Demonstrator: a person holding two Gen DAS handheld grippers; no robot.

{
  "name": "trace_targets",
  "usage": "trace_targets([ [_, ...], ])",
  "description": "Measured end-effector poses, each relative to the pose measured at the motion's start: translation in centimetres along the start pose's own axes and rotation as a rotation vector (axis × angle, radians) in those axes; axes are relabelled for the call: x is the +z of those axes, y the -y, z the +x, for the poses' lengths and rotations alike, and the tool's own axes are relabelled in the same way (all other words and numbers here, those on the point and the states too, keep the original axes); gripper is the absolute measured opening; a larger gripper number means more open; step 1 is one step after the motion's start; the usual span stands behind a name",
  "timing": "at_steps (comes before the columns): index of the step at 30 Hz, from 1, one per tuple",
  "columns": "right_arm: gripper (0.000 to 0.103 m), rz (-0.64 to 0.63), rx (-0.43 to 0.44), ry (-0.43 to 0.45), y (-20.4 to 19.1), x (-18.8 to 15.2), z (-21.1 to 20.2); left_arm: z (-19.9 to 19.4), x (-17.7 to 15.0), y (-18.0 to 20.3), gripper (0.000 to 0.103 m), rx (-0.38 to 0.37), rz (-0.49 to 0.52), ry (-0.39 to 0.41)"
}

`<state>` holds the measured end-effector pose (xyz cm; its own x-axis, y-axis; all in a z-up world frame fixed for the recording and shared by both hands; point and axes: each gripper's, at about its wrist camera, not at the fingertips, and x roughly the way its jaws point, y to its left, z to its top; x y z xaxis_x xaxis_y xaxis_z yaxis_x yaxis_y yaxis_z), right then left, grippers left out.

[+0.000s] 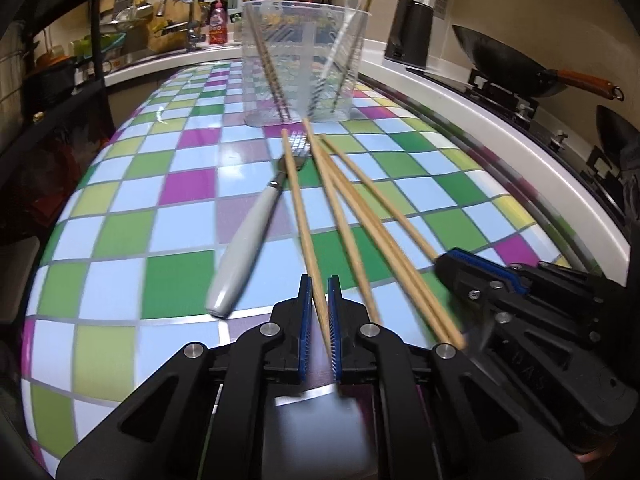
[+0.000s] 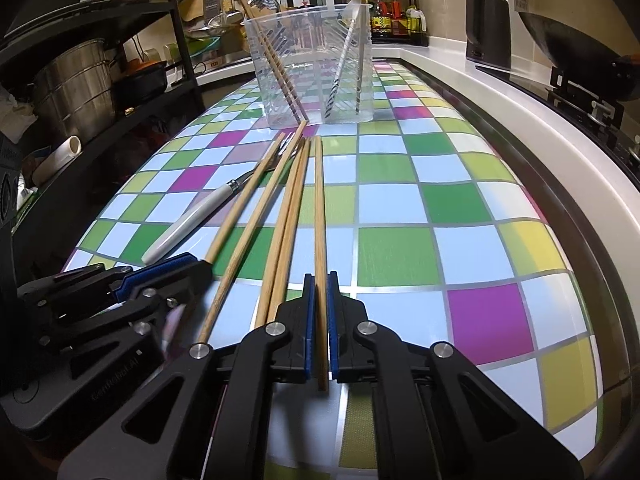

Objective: Organize utensils
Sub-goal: 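Grasp a chopstick with the left tool while the right tool grasps another chopstick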

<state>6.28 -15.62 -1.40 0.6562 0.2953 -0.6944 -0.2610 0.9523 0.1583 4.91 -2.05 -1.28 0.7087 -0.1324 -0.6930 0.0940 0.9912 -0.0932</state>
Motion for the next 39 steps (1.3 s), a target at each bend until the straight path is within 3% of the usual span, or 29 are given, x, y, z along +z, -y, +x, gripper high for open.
trace_targets([
  [3, 0.006, 0.032, -0.059, 0.009, 0.9, 0.0, -0.1, -0.1, 0.1, -1.3, 0.007, 0.055, -0.03, 0.006],
  [9, 0.006, 0.063, -0.107, 0.017, 1.6, 0.0, -0.2, -0.4, -0.1, -1.7, 0.007, 0.06, -0.03, 0.014],
  [20, 0.008, 0.019, -0.132, 0.071, 1.1, -0.9, -0.6, -1.0, -1.2, -0.9, 0.007, 0.073, -0.006, 0.071],
  [39, 0.007, -0.017, -0.155, 0.099, 0.6, -1.2, -0.8, -1.7, -1.9, -0.4, 0.006, 0.093, -0.002, 0.088],
])
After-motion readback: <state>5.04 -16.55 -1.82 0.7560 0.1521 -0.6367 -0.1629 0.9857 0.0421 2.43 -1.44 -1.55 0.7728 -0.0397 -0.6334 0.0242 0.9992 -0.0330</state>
